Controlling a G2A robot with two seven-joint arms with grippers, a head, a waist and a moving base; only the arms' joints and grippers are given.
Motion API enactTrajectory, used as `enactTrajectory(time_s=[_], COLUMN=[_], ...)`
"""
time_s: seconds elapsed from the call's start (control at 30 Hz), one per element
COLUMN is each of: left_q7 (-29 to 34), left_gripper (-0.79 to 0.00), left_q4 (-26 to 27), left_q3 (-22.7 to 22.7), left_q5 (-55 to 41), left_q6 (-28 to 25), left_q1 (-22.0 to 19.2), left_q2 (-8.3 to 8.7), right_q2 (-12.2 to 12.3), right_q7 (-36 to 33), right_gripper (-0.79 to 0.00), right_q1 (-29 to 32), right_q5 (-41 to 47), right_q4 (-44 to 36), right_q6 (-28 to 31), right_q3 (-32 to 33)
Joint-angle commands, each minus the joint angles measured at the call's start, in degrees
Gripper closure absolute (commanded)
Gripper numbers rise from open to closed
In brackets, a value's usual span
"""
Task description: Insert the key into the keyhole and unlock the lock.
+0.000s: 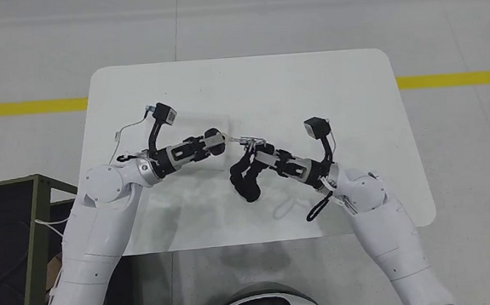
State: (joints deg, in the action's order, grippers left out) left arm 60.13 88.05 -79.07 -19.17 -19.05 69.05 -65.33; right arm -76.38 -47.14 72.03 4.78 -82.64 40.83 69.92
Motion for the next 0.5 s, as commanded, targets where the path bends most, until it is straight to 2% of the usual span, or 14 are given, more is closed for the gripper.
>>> enactTrajectory(time_s=[0.0,0.47], left_q7=[0.2,4.2], left_gripper=[0.000,0.000], left_q4=[0.0,0.5], left_q3=[0.0,0.7], left_q5=[-0.3,0.5], left_q6=[0.1,-1.5], left_q1=[-0.1,-1.1], left_q2=[-0.05,-0.27], right_q2=[0.0,0.4], right_q7=[-0.3,-4.0], right_gripper=[0.000,0.000], right_q1=[-0.1,-1.9], right_q5=[0.7,4.4], right_q4=[0.1,1.3], right_q6=[-0.1,-0.9], right_q3=[-0.2,-0.4])
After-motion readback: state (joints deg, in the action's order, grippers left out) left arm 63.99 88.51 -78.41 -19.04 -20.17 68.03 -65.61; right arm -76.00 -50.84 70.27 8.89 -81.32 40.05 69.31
